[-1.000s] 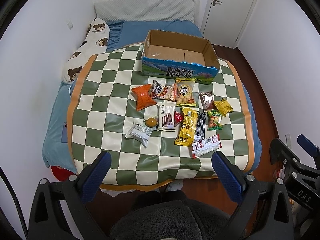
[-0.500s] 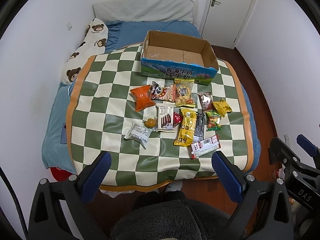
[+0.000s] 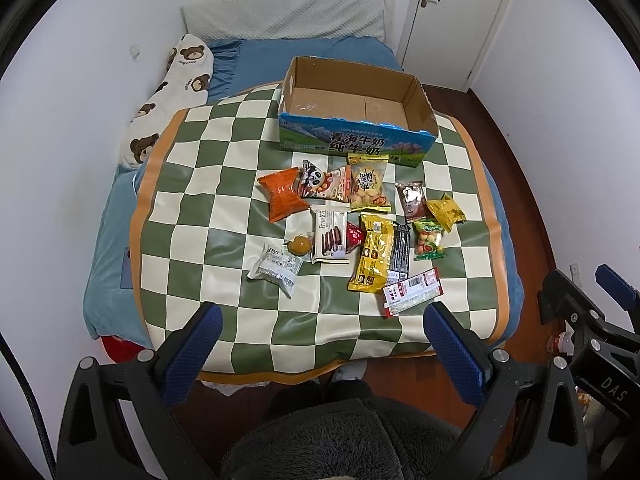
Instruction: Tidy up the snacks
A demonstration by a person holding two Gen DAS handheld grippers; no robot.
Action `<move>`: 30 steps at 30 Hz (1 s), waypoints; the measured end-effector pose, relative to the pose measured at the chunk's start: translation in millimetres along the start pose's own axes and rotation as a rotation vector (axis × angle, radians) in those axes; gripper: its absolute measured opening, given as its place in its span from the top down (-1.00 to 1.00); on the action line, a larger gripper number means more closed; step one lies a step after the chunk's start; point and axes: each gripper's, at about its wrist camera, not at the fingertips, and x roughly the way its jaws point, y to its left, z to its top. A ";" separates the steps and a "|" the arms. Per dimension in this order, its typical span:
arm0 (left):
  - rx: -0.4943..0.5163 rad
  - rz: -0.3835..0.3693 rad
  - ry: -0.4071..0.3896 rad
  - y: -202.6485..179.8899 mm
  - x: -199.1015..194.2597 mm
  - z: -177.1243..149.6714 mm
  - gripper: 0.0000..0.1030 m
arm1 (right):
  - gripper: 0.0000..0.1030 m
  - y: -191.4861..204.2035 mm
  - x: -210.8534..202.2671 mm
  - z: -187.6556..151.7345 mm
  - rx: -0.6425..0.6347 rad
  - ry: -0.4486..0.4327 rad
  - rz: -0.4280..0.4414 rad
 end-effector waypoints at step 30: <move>0.001 0.091 -0.044 16.6 39.6 11.3 -1.00 | -1.00 9.2 35.6 -1.1 0.031 0.038 0.038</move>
